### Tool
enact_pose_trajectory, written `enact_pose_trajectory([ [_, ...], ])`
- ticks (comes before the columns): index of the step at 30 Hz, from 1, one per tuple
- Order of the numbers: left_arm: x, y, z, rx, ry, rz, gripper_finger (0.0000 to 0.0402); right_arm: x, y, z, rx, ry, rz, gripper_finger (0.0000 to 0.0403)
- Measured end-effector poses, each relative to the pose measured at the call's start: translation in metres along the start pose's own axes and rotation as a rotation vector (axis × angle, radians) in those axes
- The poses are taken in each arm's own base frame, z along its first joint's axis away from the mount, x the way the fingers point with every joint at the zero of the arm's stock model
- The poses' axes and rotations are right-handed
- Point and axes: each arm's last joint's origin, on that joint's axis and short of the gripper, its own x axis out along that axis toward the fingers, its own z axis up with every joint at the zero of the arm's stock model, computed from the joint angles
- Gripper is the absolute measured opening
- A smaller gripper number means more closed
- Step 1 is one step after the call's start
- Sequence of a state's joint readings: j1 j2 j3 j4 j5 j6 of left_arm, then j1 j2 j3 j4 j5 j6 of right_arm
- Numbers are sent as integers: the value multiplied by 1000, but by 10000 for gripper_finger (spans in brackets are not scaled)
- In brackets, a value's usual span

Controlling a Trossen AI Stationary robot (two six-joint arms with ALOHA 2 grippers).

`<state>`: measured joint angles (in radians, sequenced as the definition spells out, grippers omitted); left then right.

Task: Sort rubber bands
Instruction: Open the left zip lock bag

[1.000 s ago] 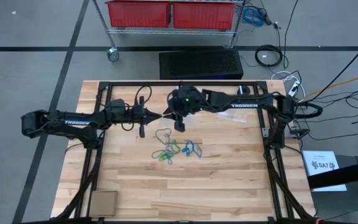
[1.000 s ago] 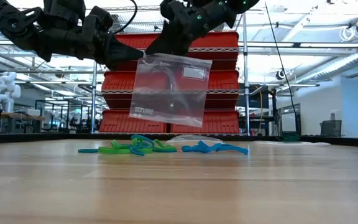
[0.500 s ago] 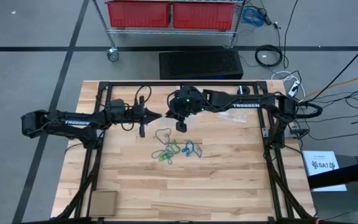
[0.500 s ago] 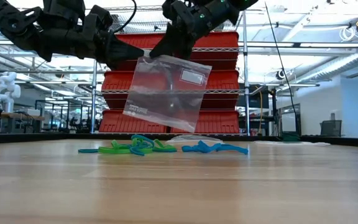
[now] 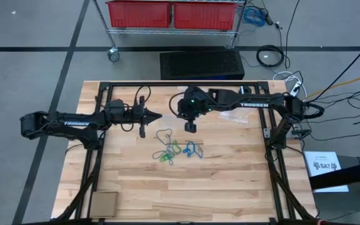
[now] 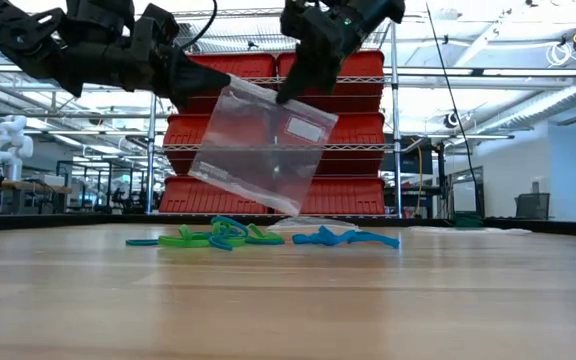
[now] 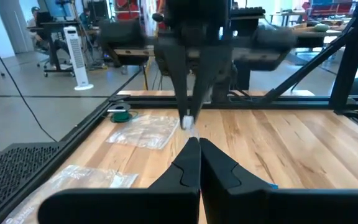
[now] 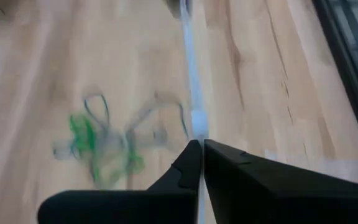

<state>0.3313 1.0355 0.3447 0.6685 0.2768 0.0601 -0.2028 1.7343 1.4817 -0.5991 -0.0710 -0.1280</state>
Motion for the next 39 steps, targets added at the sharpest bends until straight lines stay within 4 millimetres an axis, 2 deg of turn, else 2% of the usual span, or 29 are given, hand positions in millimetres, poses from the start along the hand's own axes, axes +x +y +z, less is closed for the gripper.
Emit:
enact_pose_trajectory([
  [9, -3, 0, 6, 10, -33, 6, 0, -7, 0, -12, 17, 126, -41, 2],
  [14, -1, 1, -3, -10, 33, 34, 6, -8, 0, -10, 12, 104, -40, 2],
  [17, 3, 1, -9, -34, 67, 31, 37, -7, 2, -9, 1, 88, -30, 3],
  [24, 24, 6, -7, -106, 100, 19, 137, -7, 7, -6, -31, 69, -18, 3],
  [28, 37, 7, -5, -114, 110, -48, 165, -7, 8, -5, -37, 65, -16, 3],
  [33, 44, 6, -3, -112, 138, -67, 153, -7, 8, -5, -40, 65, -17, 4],
  [36, 45, 5, -3, -89, 144, -67, 119, -7, 8, -5, -39, 64, -17, 4],
  [39, 45, 4, -3, -64, 141, -70, 67, -7, 8, -5, -39, 64, -17, 4],
])
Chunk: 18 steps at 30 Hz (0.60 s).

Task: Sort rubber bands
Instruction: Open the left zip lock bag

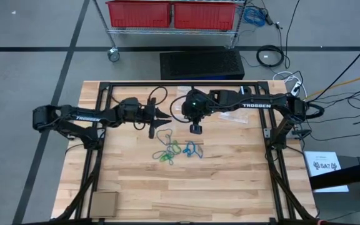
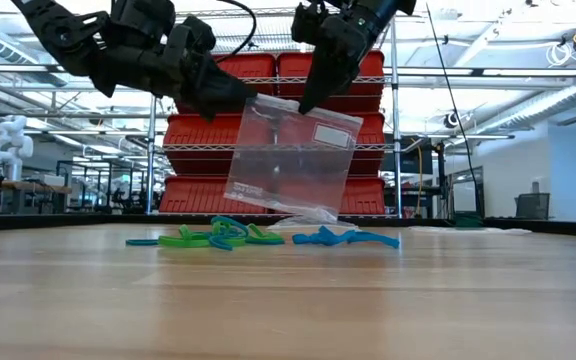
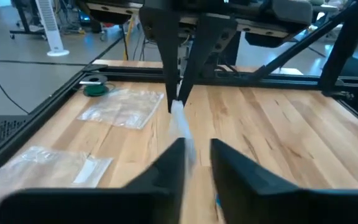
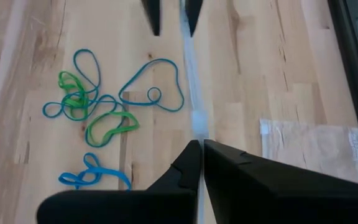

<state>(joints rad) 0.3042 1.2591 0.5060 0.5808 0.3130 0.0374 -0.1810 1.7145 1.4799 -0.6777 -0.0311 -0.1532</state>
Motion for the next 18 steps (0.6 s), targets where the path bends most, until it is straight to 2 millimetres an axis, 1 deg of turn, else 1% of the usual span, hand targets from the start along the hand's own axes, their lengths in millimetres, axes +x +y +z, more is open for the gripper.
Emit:
enact_pose_trajectory([
  [2, 0, 0, 0, 5, 1, 0, 27, 0, 0, 0, 0, 0, 0, 4],
  [4, 0, 0, 0, 2, 1, 1, 11, 0, 0, 0, 1, 0, 0, 4],
  [9, 0, 0, 0, 4, 1, 13, 6, 0, 0, 0, 2, 5, 0, 4],
  [18, 0, 1, 0, 21, 1, 32, 3, -1, 1, -6, 5, 67, 11, 4],
])
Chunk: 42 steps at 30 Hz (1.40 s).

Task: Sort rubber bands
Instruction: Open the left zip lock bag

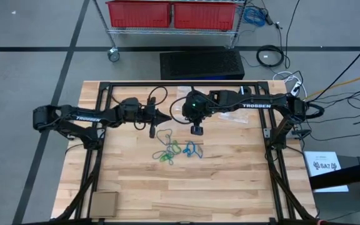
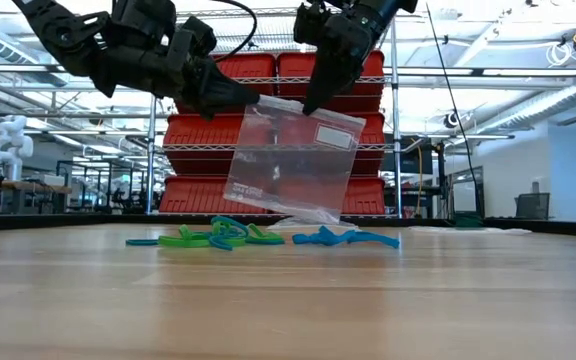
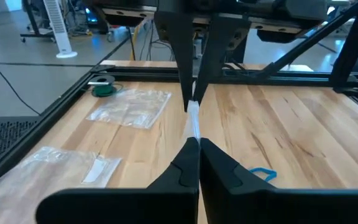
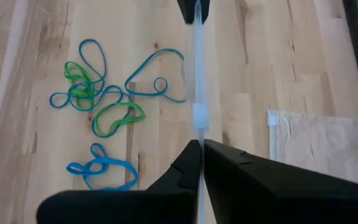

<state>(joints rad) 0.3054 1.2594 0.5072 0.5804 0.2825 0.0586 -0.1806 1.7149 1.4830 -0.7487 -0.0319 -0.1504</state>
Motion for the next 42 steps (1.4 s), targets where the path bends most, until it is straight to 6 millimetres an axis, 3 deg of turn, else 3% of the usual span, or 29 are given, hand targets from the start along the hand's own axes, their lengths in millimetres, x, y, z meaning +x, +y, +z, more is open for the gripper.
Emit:
enact_pose_trajectory([
  [12, 0, 0, 0, 0, 0, 5, 1, -6, 0, -5, 9, 41, -33, 14],
  [20, 0, 0, 1, 2, -4, 6, 1, -21, -2, 6, 4, -101, -50, 112],
  [24, 0, 0, 1, 2, -5, 6, 1, -17, -1, 9, -15, -132, -16, 154],
  [28, 0, 0, 1, 2, -6, 6, 1, -9, -1, 11, -17, -139, 22, 167],
  [33, 0, 0, 1, 2, -6, 5, 1, -8, -2, 13, -15, -161, 19, 152],
  [42, 0, 0, 2, 6, -18, 6, 1, -9, -2, 16, -27, -190, 13, 46],
])
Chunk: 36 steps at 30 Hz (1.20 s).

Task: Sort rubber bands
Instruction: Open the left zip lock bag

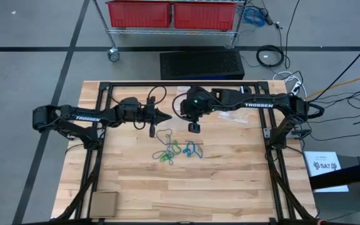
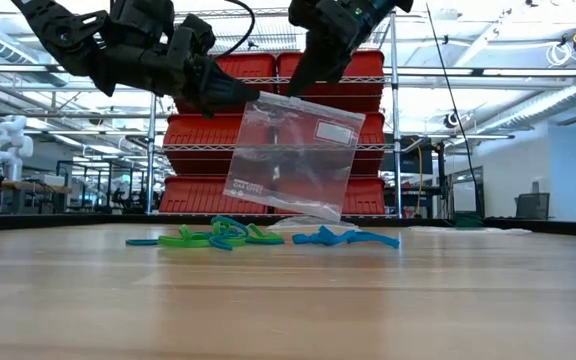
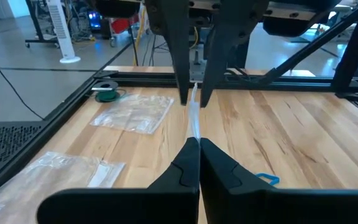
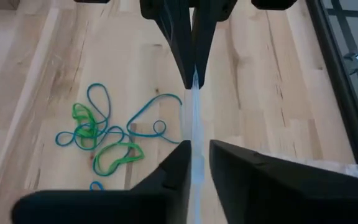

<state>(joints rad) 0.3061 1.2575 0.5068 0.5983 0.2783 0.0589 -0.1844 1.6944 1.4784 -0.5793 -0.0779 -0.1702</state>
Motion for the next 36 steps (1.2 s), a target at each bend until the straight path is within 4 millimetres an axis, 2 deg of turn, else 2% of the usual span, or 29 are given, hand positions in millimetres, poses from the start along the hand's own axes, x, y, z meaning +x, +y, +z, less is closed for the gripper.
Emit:
enact_pose_trajectory([
  [4, 0, 0, 0, 0, 0, 0, 1, 0, 0, 0, 0, 1, -2, 49],
  [13, 0, 0, 0, -1, 1, 0, 1, 0, 0, 0, 21, 4, -2, 145],
  [18, 0, 0, 0, -1, 1, 0, 1, 0, 1, -4, 36, 43, 4, 159],
  [25, 0, 0, 1, 2, -8, 0, 1, 10, 0, -6, 35, 59, 9, 122],
  [34, 0, 0, 0, -1, 0, -1, 1, 15, 0, -6, 29, 62, 3, 16],
  [36, 0, 0, 0, -1, 0, 8, 1, 14, 0, -7, 31, 68, 4, 10],
])
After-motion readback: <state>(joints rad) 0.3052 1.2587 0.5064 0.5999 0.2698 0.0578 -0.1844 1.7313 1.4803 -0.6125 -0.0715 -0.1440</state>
